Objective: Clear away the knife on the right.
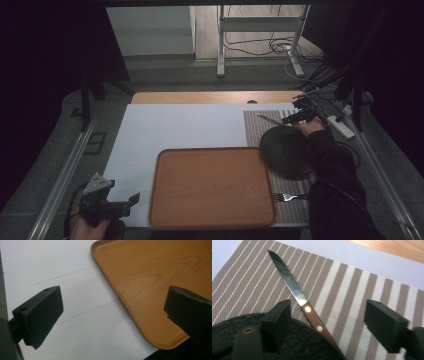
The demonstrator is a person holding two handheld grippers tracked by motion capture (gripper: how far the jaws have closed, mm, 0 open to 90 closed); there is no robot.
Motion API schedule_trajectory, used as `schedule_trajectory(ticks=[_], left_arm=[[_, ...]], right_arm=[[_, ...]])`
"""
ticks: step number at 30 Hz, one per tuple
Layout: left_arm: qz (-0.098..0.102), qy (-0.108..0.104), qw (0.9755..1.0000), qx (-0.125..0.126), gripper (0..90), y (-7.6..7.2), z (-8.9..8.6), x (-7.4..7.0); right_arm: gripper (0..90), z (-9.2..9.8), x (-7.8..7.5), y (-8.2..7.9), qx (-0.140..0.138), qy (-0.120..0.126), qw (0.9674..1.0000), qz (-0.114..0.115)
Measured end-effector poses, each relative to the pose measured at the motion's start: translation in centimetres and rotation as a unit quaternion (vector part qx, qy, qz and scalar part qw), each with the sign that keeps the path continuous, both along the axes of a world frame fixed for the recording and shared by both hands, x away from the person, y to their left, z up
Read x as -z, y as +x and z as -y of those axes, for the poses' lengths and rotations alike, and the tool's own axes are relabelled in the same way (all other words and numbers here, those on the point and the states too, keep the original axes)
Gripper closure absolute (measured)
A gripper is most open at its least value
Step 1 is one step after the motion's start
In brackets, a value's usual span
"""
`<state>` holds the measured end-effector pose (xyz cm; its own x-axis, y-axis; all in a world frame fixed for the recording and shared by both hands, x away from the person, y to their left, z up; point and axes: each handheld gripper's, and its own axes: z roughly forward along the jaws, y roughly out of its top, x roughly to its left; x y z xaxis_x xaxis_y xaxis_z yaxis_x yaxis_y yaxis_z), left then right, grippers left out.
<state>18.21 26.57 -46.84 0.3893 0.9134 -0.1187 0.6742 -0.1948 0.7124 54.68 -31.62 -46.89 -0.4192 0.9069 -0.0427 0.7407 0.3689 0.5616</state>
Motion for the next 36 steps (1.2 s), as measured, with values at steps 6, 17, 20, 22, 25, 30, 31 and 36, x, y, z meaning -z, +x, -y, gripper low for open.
schedule_trajectory(ticks=[6, 17, 20, 22, 25, 30, 31, 36], left_arm=[[-0.001, 0.000, 1.0000, 0.000, 2.6, 0.0, 0.0, 0.0], [-0.002, -0.001, 1.0000, -0.001, 2.6, 0.0, 0.0, 0.0], [-0.001, -0.001, 1.0000, -0.001, 2.6, 0.0, 0.0, 0.0], [-0.002, -0.001, 1.0000, -0.001, 2.6, 0.0, 0.0, 0.0], [-0.002, -0.001, 1.0000, -0.001, 2.6, 0.0, 0.0, 0.0], [-0.001, -0.001, 1.0000, -0.001, 2.6, 0.0, 0.0, 0.0], [-0.001, -0.001, 1.0000, -0.001, 2.6, 0.0, 0.0, 0.0], [-0.001, -0.001, 1.0000, -0.001, 2.6, 0.0, 0.0, 0.0]], right_arm=[[5.4, -1.5, 0.6, 0.7, -0.001, -0.008, 0.9999, -0.015], [0.3, -2.2, 1.8, 2.1, 0.009, -0.028, 0.9991, -0.032], [0.4, -2.3, 2.3, 2.5, 0.006, -0.030, 0.9988, -0.039], [0.5, -2.3, 2.6, 2.7, 0.004, -0.033, 0.9986, -0.042], [0.6, -2.3, 3.1, 3.0, 0.000, -0.040, 0.9980, -0.048], [1.4, -1.9, 3.6, 3.4, 0.005, -0.042, 0.9979, -0.050], [1.7, -1.8, 3.6, 3.5, 0.006, -0.041, 0.9979, -0.050], [12.9, -0.9, 3.4, 3.4, -0.006, -0.026, 0.9984, -0.050]])
